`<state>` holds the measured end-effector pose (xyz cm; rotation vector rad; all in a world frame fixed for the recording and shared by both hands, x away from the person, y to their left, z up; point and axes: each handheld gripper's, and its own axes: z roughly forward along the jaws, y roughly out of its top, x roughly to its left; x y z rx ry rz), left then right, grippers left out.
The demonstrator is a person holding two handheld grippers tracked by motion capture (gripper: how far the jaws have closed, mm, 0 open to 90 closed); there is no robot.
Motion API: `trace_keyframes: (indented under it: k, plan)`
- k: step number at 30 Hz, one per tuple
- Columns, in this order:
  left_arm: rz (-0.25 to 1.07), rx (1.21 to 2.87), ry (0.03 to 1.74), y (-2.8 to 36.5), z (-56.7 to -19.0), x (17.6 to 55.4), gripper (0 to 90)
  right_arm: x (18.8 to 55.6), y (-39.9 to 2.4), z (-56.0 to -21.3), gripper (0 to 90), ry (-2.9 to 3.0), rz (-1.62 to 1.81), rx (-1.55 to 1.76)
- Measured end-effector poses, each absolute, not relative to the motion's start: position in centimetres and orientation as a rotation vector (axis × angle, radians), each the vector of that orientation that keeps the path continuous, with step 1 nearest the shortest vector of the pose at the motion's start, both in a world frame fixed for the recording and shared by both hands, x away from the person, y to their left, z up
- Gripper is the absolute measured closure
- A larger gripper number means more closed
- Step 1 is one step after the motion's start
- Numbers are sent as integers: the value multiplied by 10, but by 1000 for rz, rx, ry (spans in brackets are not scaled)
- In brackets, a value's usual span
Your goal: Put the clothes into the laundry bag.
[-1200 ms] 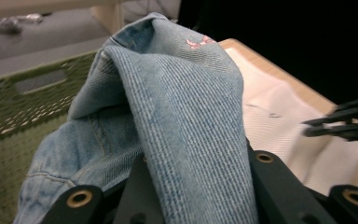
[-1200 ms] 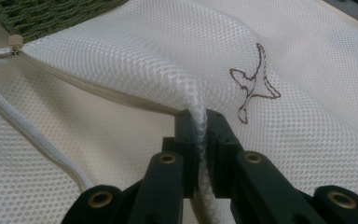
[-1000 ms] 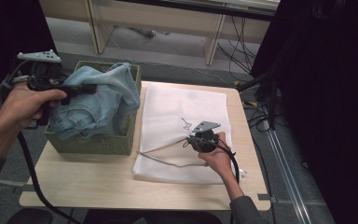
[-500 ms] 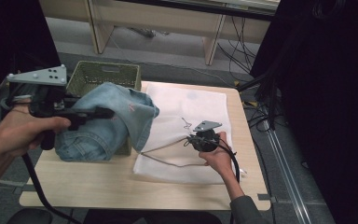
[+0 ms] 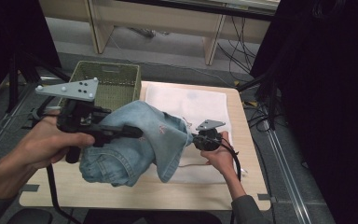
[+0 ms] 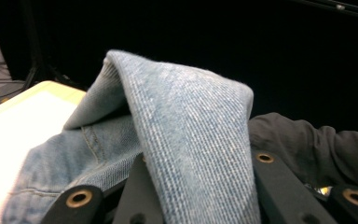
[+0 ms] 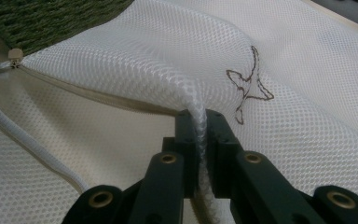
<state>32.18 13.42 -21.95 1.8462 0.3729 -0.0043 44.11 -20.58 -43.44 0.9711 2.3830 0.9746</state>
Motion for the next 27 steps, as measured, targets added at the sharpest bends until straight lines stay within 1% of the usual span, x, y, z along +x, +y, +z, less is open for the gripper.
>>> trace_keyframes:
  k: [1, 2, 3, 7, 10, 11, 15, 16, 18, 20, 23, 25, 27]
  plan:
    - [-5, 1839, 374, 133, -220, 323, 749, 441, -206, -434, 854, 2380, 982, 978]
    - [-41, 1828, 381, 132, -223, 325, 749, 442, -206, -434, 854, 2368, 993, 981]
    - [-50, 1830, 388, 130, -226, 326, 749, 441, -206, -434, 854, 2368, 997, 986]
    - [-80, 1869, 397, 118, -247, 332, 748, 443, -210, -432, 855, 2367, 1019, 985]
    - [-103, 1864, 407, 111, -258, 338, 748, 444, -213, -432, 856, 2359, 1038, 985]
    - [-96, 1861, 407, 109, -259, 340, 748, 442, -212, -431, 857, 2367, 1034, 1021]
    - [-56, 1848, 398, 106, -254, 346, 747, 445, -214, -432, 857, 2344, 1066, 995]
    - [-8, 1839, 386, 104, -254, 347, 746, 443, -214, -431, 857, 2353, 1063, 1041]
    - [-2, 1833, 386, 103, -257, 348, 746, 445, -215, -431, 857, 2355, 1064, 1009]
    - [-2, 1845, 397, 97, -272, 351, 744, 444, -215, -431, 857, 2357, 1058, 1023]
    - [22, 1944, 416, 83, -307, 359, 742, 445, -216, -432, 860, 2334, 1069, 1006]
    - [-19, 1964, 454, 75, -335, 367, 741, 445, -216, -432, 861, 2337, 1060, 1004]
    - [-45, 2022, 470, 65, -361, 375, 741, 444, -215, -433, 864, 2330, 1044, 998]
